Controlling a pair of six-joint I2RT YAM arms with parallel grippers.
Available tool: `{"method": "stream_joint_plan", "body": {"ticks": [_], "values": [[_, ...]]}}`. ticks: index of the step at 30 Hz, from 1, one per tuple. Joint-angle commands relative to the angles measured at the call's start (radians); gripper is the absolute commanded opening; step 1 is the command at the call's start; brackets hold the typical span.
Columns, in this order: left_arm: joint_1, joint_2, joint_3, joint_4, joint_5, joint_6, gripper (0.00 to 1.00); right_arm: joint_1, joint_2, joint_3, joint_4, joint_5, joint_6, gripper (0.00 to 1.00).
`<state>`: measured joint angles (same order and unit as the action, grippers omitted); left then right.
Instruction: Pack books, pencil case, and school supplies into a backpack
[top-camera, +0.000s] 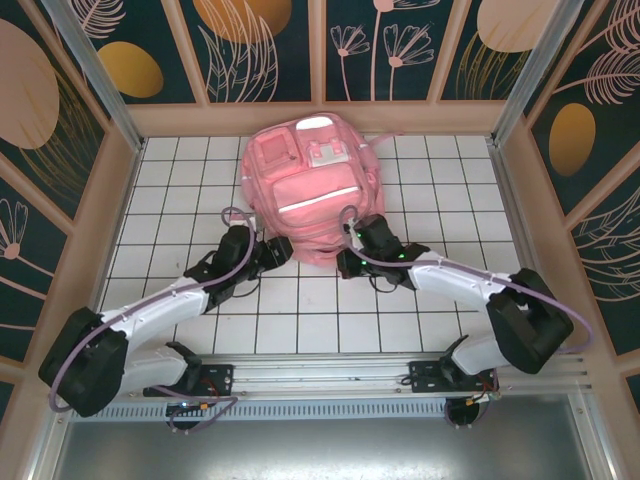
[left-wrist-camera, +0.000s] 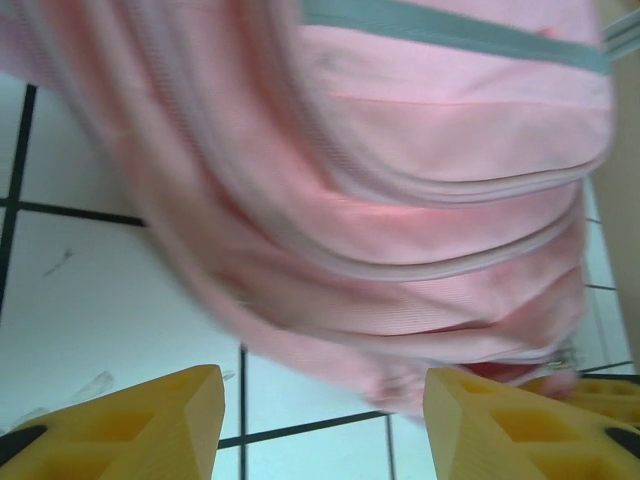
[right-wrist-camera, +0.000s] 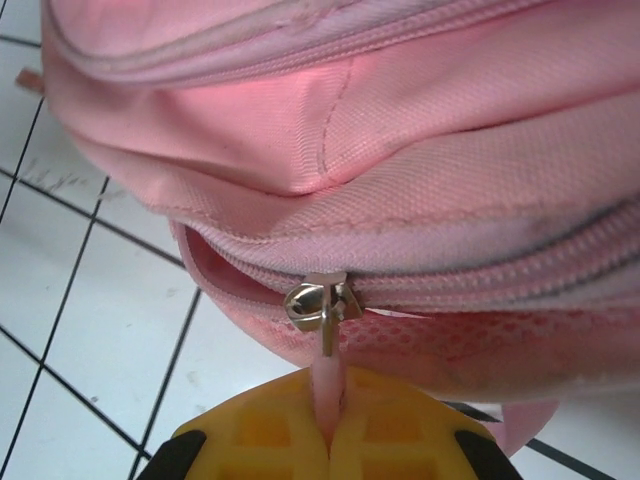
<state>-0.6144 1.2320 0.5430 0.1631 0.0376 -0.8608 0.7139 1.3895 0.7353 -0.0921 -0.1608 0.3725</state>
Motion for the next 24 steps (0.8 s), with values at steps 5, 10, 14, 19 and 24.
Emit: {"method": "stream_joint_plan", "body": {"ticks": [5, 10, 14, 19, 24], "values": [[0.004, 0.148, 0.040, 0.035, 0.008, -0.016, 0.47, -0.080, -0.082, -0.045, -0.008, -0.001, -0.035, 0.00], [0.004, 0.259, 0.085, 0.153, 0.081, -0.024, 0.33, -0.070, -0.075, -0.056, 0.012, -0.063, -0.050, 0.00], [0.005, 0.341, 0.123, 0.206, 0.127, -0.033, 0.23, -0.049, -0.061, -0.057, 0.027, -0.078, -0.057, 0.00], [0.004, 0.420, 0.141, 0.257, 0.178, -0.062, 0.16, -0.003, -0.016, -0.027, 0.027, -0.075, -0.061, 0.00], [0.004, 0.456, 0.131, 0.303, 0.211, -0.094, 0.14, 0.075, 0.027, 0.012, 0.020, -0.045, -0.067, 0.00]]}}
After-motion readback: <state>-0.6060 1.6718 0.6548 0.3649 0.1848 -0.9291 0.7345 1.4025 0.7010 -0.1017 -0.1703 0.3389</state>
